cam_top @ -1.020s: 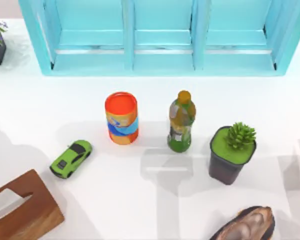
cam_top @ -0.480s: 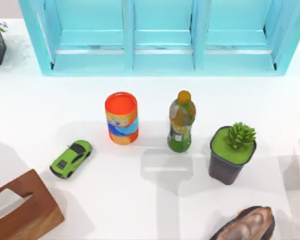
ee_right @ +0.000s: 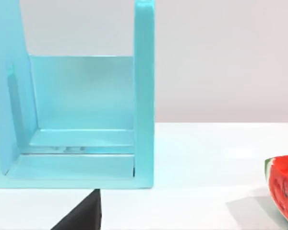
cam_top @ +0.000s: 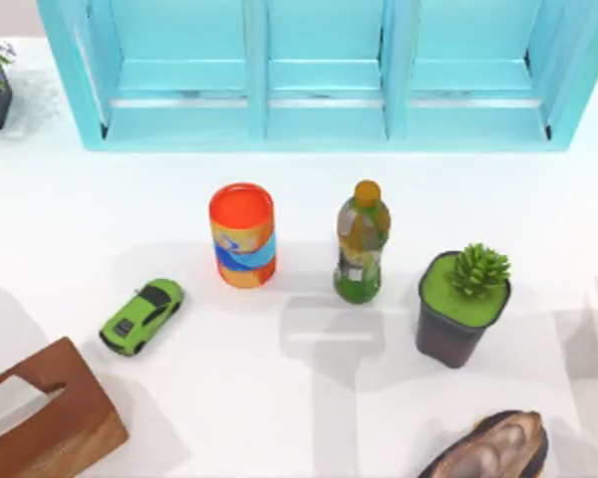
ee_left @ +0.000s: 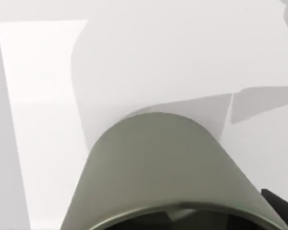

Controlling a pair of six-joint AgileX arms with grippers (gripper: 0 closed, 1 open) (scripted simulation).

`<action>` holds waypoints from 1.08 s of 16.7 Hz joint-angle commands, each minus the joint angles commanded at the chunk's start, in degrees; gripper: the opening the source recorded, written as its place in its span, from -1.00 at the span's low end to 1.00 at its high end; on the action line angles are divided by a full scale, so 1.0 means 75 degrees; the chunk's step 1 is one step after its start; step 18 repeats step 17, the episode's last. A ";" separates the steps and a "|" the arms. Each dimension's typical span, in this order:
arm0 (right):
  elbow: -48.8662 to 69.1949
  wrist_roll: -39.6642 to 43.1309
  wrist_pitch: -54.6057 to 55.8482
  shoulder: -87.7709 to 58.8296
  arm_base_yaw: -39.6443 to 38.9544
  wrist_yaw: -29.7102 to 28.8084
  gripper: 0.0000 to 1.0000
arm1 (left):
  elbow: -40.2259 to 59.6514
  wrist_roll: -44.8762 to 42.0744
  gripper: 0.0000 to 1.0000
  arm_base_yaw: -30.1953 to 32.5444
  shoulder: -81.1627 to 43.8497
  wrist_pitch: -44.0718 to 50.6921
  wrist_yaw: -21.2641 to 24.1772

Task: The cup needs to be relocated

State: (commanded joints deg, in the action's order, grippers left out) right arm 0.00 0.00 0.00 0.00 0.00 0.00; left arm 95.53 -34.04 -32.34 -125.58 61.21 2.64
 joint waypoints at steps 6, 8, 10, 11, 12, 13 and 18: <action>0.0000 0.0000 0.0000 0.0000 0.0000 0.0000 1.00 | 0.0000 0.0000 0.21 0.0000 0.0000 0.0000 0.0000; 0.0000 0.0000 0.0000 0.0000 0.0000 0.0000 1.00 | 0.0000 0.0000 0.51 0.0000 0.0000 0.0000 0.0000; 0.0000 0.0000 0.0000 0.0000 0.0000 0.0000 1.00 | 0.0000 0.0000 0.81 0.0000 0.0000 0.0000 0.0000; 0.0000 0.0000 0.0000 0.0000 0.0000 0.0000 1.00 | 0.0000 0.0000 0.96 0.0000 0.0000 0.0000 0.0000; 0.0000 0.0000 0.0000 0.0000 0.0000 0.0000 1.00 | 0.0000 0.0000 1.00 0.0000 0.0000 0.0000 0.0000; 0.0000 0.0000 0.0000 0.0000 0.0000 0.0000 1.00 | 0.0000 0.0000 1.00 0.0000 0.0000 0.0000 0.0000; 0.0000 0.0000 0.0000 0.0000 0.0000 0.0000 1.00 | 0.0000 0.0000 1.00 0.0000 0.0000 0.0000 0.0000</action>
